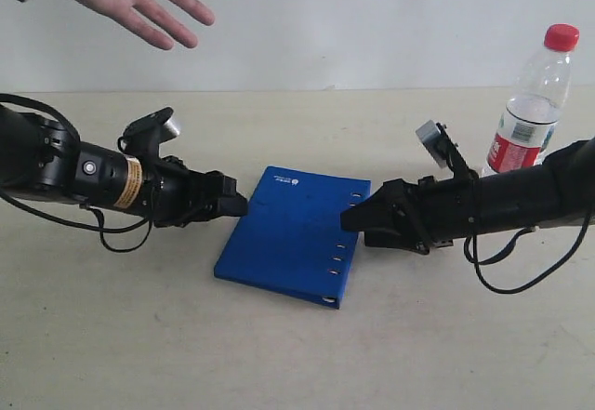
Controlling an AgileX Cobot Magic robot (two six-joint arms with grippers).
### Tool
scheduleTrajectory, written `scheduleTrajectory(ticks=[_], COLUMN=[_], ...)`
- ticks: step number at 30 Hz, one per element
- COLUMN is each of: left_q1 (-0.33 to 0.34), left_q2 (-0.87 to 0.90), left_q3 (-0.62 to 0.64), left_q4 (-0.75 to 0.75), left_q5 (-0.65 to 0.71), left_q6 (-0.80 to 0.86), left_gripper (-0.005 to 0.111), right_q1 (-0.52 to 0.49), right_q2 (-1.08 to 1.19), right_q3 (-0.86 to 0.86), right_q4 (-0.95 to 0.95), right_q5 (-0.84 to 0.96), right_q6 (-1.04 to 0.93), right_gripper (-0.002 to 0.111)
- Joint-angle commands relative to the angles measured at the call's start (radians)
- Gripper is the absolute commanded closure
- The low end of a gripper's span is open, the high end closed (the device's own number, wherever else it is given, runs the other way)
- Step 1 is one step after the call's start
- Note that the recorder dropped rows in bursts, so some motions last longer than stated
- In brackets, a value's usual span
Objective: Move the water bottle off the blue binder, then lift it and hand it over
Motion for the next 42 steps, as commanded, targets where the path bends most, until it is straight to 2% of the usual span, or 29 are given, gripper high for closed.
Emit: scheduleTrajectory(ticks=[1, 6, 12, 16, 19, 20, 22, 23, 25, 26, 30, 31, 36, 38, 40, 42], left_q1=[-0.001, -0.001, -0.001, -0.004, -0.004, -0.004, -0.004, -0.004, -0.004, -0.004, -0.004, -0.002, 0.011, 0.017, 0.023, 0.025], left_q2=[0.029, 0.124, 0.196, 0.158, 0.146, 0.146, 0.146, 0.146, 0.146, 0.146, 0.146, 0.146, 0.146, 0.146, 0.146, 0.146], left_q3=[-0.028, -0.052, -0.092, -0.101, -0.101, -0.101, -0.101, -0.101, -0.101, -0.101, -0.101, -0.101, -0.101, -0.101, -0.101, -0.101], left_q4=[0.024, 0.029, 0.029, 0.038, 0.063, 0.075, 0.090, 0.092, 0.092, 0.102, 0.116, 0.116, 0.116, 0.116, 0.113, 0.106], left_q5=[-0.157, -0.372, -0.753, -0.760, -0.760, -0.760, -0.760, -0.760, -0.760, -0.760, -0.760, -0.760, -0.760, -0.760, -0.760, -0.760], left_q6=[-0.018, -0.051, -0.007, 0.003, -0.004, -0.014, -0.015, -0.015, -0.015, -0.015, -0.058, -0.083, -0.088, -0.096, -0.096, -0.112], left_gripper=[0.045, 0.045, 0.045, 0.045, 0.046, 0.048, 0.059, 0.068, 0.094, 0.100, 0.092, 0.082, 0.052, 0.043, 0.040, 0.043], right_q1=[-0.001, -0.001, -0.001, -0.001, -0.001, -0.001, -0.001, -0.001, -0.001, -0.001, -0.001, -0.001, -0.001, -0.001, -0.001, -0.001], right_q2=[0.012, 0.012, 0.012, 0.012, 0.012, 0.012, 0.012, 0.009, 0.010, 0.010, 0.010, 0.010, 0.010, 0.010, 0.010, 0.010], right_q3=[0.006, 0.006, 0.006, 0.006, 0.006, 0.006, 0.006, 0.006, 0.006, 0.006, 0.006, 0.006, 0.006, 0.006, 0.006, 0.006], right_q4=[-0.006, -0.006, -0.015, -0.034, -0.041, -0.043, -0.043, -0.043, -0.047, -0.056, -0.084, -0.093, -0.119, -0.131, -0.141, -0.145], right_q5=[-0.019, -0.009, -0.023, -0.021, 0.067, 0.180, 0.228, 0.228, 0.228, 0.228, 0.228, 0.228, 0.228, 0.228, 0.228, 0.228], right_q6=[0.008, 0.038, 0.077, 0.077, 0.037, -0.018, -0.059, -0.055, -0.052, -0.047, -0.028, -0.018, -0.005, -0.005, -0.011, -0.011], right_gripper=[0.049, 0.049, 0.049, 0.049, 0.049, 0.049, 0.049, 0.049, 0.049, 0.049, 0.049, 0.054, 0.082, 0.092, 0.106, 0.108])
